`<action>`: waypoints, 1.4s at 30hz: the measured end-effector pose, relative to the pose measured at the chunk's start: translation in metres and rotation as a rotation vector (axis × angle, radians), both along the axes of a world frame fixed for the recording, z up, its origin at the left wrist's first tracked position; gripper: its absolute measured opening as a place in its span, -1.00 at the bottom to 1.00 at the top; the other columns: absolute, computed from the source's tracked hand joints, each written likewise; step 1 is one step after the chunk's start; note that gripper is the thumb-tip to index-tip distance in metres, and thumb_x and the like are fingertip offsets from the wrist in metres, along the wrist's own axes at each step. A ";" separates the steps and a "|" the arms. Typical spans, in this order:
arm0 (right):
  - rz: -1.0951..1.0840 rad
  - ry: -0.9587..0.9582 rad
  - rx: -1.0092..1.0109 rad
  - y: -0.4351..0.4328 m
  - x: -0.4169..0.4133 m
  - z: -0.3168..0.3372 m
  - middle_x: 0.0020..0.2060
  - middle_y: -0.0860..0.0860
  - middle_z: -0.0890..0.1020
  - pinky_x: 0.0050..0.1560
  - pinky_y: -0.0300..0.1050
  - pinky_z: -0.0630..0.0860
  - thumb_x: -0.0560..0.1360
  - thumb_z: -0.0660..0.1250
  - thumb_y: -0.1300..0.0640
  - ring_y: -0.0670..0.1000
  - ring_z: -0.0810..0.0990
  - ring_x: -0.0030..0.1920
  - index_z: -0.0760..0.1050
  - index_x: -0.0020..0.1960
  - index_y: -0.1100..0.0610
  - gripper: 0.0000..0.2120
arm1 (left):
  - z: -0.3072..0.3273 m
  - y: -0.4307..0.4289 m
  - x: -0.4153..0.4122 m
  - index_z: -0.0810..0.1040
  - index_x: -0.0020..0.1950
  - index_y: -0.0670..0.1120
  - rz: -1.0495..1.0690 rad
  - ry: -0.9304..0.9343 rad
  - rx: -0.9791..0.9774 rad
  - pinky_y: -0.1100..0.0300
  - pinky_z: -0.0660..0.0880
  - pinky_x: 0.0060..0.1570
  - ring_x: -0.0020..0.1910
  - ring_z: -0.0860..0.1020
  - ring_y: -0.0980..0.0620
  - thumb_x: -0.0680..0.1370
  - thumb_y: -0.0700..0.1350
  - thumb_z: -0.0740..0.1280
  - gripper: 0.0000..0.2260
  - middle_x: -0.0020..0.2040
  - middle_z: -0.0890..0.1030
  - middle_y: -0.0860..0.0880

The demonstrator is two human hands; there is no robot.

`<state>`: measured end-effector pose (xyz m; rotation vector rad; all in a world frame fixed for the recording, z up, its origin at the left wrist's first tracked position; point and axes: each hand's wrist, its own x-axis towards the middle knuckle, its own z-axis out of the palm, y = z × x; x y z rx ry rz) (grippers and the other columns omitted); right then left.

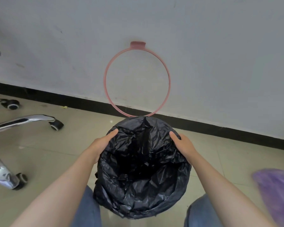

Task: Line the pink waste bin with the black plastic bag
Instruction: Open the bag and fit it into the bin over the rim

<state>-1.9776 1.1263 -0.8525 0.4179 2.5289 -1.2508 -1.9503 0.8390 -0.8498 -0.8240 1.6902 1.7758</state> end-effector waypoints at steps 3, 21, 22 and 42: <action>-0.019 0.002 0.062 -0.004 0.001 0.003 0.15 0.15 0.55 0.15 0.03 0.37 0.55 -0.01 -0.26 0.16 0.49 0.17 0.45 0.14 0.21 -0.42 | 0.004 0.004 0.002 0.51 0.13 -0.20 0.045 0.059 -0.124 -0.06 0.47 0.18 0.10 0.53 -0.22 0.30 0.36 0.34 -0.31 0.14 0.58 -0.17; 1.496 0.203 1.592 -0.068 0.011 -0.005 0.52 0.14 0.00 0.44 0.26 -0.28 0.61 0.02 -0.02 0.18 -0.17 0.51 0.19 0.45 0.04 -0.58 | 0.003 0.018 0.042 0.11 0.47 -0.03 -1.196 0.495 -1.473 -0.18 -0.20 0.43 0.47 -0.30 -0.14 0.55 0.18 0.02 -0.46 0.53 -0.16 -0.15; 1.473 0.155 1.645 -0.066 0.008 -0.009 0.53 0.13 -0.02 0.43 0.26 -0.30 0.61 0.00 -0.05 0.17 -0.18 0.51 0.16 0.46 0.03 -0.56 | 0.003 0.017 0.042 0.12 0.47 -0.03 -1.201 0.484 -1.469 -0.18 -0.21 0.43 0.47 -0.31 -0.14 0.54 0.18 0.02 -0.46 0.53 -0.16 -0.14; 1.334 -0.533 1.036 -0.041 0.056 0.019 0.46 0.03 0.28 0.41 0.17 0.12 0.51 -0.09 -0.35 0.15 0.22 0.44 0.22 0.43 0.01 -0.35 | -0.002 0.075 0.051 0.03 0.48 0.05 -1.584 0.017 -1.369 -0.24 -0.28 0.40 0.45 -0.28 -0.31 0.43 0.41 0.04 -0.27 0.53 -0.15 -0.21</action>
